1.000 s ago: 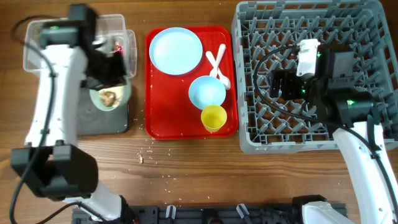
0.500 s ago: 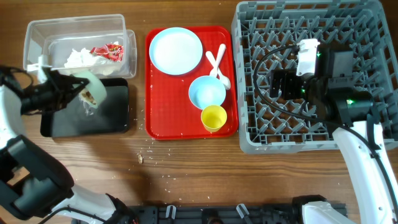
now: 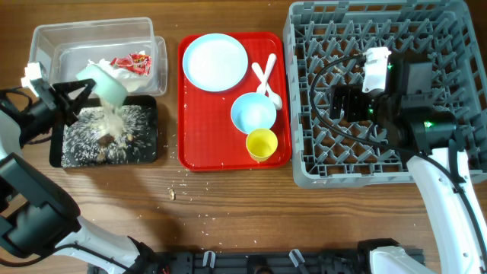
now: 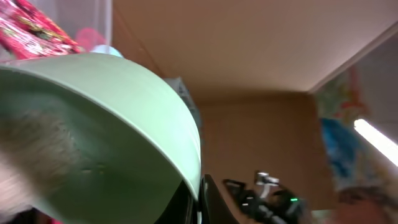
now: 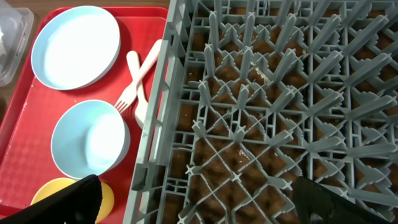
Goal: Sort waste into correct bins and load items into the dishwasher rack
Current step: 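Tip the green bowl over the black tray to dump rice, then return the emptied green bowl to the red tray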
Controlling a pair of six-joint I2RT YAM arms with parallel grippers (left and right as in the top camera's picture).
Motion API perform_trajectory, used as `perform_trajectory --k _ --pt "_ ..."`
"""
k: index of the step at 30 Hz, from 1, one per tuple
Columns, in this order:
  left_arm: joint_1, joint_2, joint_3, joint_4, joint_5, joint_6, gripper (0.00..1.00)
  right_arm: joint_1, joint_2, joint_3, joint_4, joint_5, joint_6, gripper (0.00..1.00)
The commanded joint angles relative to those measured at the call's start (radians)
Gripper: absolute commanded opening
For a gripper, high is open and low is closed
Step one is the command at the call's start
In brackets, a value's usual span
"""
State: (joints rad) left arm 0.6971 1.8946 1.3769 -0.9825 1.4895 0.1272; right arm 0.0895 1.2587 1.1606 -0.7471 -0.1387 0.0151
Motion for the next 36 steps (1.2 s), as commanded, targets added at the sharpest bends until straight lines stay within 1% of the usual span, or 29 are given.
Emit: perform_trajectory --k 1,4,5,8,15,17,18,20,21,22,23,24,25,26,28,31,33,34,36 --pt "0.008 0.004 -0.006 -0.001 0.088 -0.112 0.04 0.003 0.012 0.022 0.002 -0.02 0.014 1.0" --pt "0.008 0.004 -0.006 -0.004 0.088 -0.182 0.04 0.003 0.012 0.022 0.002 -0.02 0.014 1.0" --pt "0.008 0.004 -0.006 -0.005 0.088 -0.232 0.04 0.003 0.012 0.022 0.001 -0.02 0.014 1.0" --pt "0.008 0.004 -0.006 -0.004 0.088 -0.316 0.04 0.003 0.012 0.022 0.002 -0.02 0.014 1.0" --pt "-0.007 -0.003 -0.006 0.0 0.088 -0.312 0.04 0.003 0.012 0.022 0.011 -0.02 0.013 1.0" --pt "-0.07 -0.042 -0.006 0.0 0.079 -0.23 0.04 0.003 0.013 0.022 0.015 -0.02 0.013 1.0" --pt "-0.117 -0.073 -0.003 0.0 0.017 -0.214 0.04 0.003 0.014 0.022 0.018 -0.02 0.013 1.0" --pt "-0.22 -0.134 0.003 -0.001 -0.217 -0.214 0.04 0.003 0.02 0.022 0.021 -0.02 0.014 1.0" --pt "-0.296 -0.17 0.003 -0.001 -0.331 -0.217 0.04 0.003 0.026 0.022 0.021 -0.02 0.014 1.0" --pt "-0.354 -0.189 0.003 0.001 -0.395 -0.217 0.04 0.003 0.031 0.022 0.021 -0.02 0.014 1.0" --pt "-0.462 -0.209 0.003 0.007 -0.531 -0.217 0.04 0.003 0.04 0.022 0.024 -0.02 0.015 1.0" --pt "-0.539 -0.209 0.003 0.009 -0.649 -0.217 0.04 0.003 0.047 0.022 0.026 -0.021 0.015 1.0" --pt "-0.627 -0.201 0.002 0.01 -0.799 -0.218 0.04 0.003 0.059 0.022 0.03 -0.021 0.016 1.0" --pt "-0.683 -0.195 0.001 0.01 -0.881 -0.218 0.04 0.003 0.066 0.022 0.032 -0.021 0.024 1.0" --pt "-0.83 -0.161 0.001 0.024 -1.068 -0.272 0.04 0.003 0.087 0.022 0.033 -0.021 0.064 1.0" --pt "-0.961 -0.11 0.001 0.053 -1.208 -0.359 0.04 0.003 0.096 0.022 0.032 -0.036 0.067 1.0" --pt "-1.013 -0.079 0.001 0.063 -1.219 -0.387 0.04 0.003 0.096 0.022 0.032 -0.04 0.067 1.0" --pt "-1.036 -0.064 0.001 0.063 -1.222 -0.398 0.08 0.003 0.096 0.022 0.032 -0.04 0.067 1.0" --pt "-1.083 -0.042 0.001 0.063 -1.222 -0.397 0.25 0.003 0.096 0.022 0.032 -0.044 0.067 1.0"
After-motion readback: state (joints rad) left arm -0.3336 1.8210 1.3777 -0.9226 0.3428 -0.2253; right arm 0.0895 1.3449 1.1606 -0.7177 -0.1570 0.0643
